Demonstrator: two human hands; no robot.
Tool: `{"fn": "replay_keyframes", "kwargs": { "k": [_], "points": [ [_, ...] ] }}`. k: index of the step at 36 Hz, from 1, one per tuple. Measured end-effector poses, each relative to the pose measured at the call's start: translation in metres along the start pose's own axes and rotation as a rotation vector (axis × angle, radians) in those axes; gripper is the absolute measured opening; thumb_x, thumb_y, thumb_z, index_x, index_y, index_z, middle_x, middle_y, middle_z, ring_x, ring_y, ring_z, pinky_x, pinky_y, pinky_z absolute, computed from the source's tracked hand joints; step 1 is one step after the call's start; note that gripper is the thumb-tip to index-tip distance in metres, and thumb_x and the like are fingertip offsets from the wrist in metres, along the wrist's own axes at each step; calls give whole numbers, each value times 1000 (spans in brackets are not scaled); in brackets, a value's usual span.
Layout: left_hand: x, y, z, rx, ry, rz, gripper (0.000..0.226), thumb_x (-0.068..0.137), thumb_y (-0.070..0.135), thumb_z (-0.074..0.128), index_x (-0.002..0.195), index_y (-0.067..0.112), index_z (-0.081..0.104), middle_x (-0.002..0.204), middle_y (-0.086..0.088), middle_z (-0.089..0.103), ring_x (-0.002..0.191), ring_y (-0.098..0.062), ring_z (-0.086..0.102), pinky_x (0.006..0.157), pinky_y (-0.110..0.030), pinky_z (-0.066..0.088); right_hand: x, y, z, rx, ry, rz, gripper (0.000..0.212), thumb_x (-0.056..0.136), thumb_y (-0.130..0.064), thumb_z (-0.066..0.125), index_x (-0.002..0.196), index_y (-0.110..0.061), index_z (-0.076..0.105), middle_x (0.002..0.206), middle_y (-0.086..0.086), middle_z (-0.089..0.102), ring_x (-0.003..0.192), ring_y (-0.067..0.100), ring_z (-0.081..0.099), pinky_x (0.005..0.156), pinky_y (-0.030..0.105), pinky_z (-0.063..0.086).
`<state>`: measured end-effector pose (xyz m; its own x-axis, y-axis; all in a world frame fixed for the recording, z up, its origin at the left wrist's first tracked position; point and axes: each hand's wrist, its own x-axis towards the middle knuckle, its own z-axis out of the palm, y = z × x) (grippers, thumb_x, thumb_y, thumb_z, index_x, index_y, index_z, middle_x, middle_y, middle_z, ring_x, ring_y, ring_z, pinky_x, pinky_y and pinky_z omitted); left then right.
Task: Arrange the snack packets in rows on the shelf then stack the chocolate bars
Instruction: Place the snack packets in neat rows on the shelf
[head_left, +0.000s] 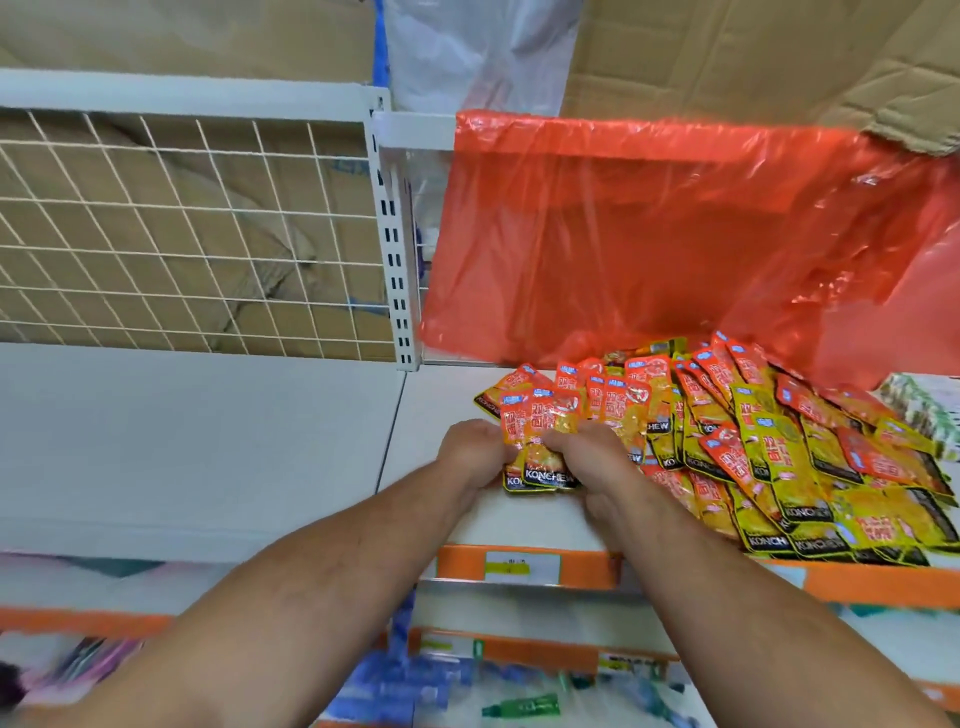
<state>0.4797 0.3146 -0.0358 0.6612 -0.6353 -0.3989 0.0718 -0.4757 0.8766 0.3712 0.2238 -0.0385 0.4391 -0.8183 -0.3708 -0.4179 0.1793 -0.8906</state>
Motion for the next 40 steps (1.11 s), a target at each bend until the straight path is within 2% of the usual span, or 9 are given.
{"fn": "replay_keyframes", "kwargs": {
  "k": [3, 9, 15, 18, 21, 25, 29, 34, 40],
  "points": [
    [-4, -7, -25, -84, 51, -16, 22, 79, -2, 72, 68, 14, 61, 94, -19, 73, 92, -36, 70, 84, -51, 58, -6, -7, 20, 6, -32, -17, 4, 88, -9, 69, 91, -8, 69, 96, 12, 74, 87, 31, 70, 80, 42, 55],
    [-16, -21, -86, -168, 134, -10, 22, 78, -6, 70, 70, 13, 62, 92, -18, 73, 90, -36, 71, 83, -51, 58, -28, -26, 65, -30, -116, -72, 5, 88, -5, 69, 88, -9, 68, 82, 7, 72, 63, 16, 65, 53, 21, 49],
    [-35, -43, -158, -211, 183, -7, 20, 80, -6, 68, 74, 13, 64, 90, -15, 73, 86, -31, 72, 80, -51, 59, -58, -45, 128, -96, -168, -116, 6, 85, -8, 74, 89, -6, 70, 85, 12, 74, 60, 15, 67, 48, 20, 49],
    [-47, -58, -200, -224, 203, 0, 16, 80, -4, 69, 78, 12, 66, 90, -14, 73, 85, -30, 72, 80, -51, 60, -74, -52, 168, -125, -184, -117, 4, 86, -10, 73, 87, -7, 71, 88, 12, 75, 71, 23, 72, 66, 33, 60],
    [-60, -75, -247, -234, 228, -2, 17, 81, -4, 68, 77, 12, 66, 91, -15, 73, 85, -30, 72, 81, -49, 60, -93, -60, 211, -164, -218, -115, 2, 87, -9, 71, 87, -7, 72, 90, 12, 76, 83, 31, 74, 83, 52, 59],
    [-73, -98, -309, -253, 267, 3, 20, 81, -6, 66, 73, 12, 64, 90, -18, 72, 78, -30, 68, 77, -45, 59, -126, -72, 269, -141, -251, -121, 6, 90, -7, 68, 95, -4, 69, 94, 15, 75, 86, 31, 73, 78, 44, 61],
    [-84, -123, -367, -256, 300, -1, 21, 82, -6, 65, 72, 12, 63, 83, -14, 69, 70, -26, 64, 69, -39, 57, -150, -80, 323, -121, -281, -139, 13, 90, -5, 67, 101, 2, 66, 94, 18, 75, 90, 35, 72, 81, 47, 58],
    [-97, -144, -429, -260, 359, -2, 18, 84, -3, 66, 75, 13, 65, 69, -6, 66, 46, -11, 54, 50, -21, 46, -168, -87, 384, -97, -352, -166, 4, 89, -2, 66, 92, -3, 66, 77, 12, 71, 64, 25, 65, 64, 35, 54],
    [-99, -159, -486, -270, 420, -14, 17, 86, -1, 65, 80, 14, 64, 75, -4, 67, 54, -12, 58, 49, -21, 45, -177, -104, 441, -114, -446, -184, 10, 90, -3, 67, 82, -7, 64, 76, 11, 73, 60, 21, 66, 60, 32, 53]
  ]
}}
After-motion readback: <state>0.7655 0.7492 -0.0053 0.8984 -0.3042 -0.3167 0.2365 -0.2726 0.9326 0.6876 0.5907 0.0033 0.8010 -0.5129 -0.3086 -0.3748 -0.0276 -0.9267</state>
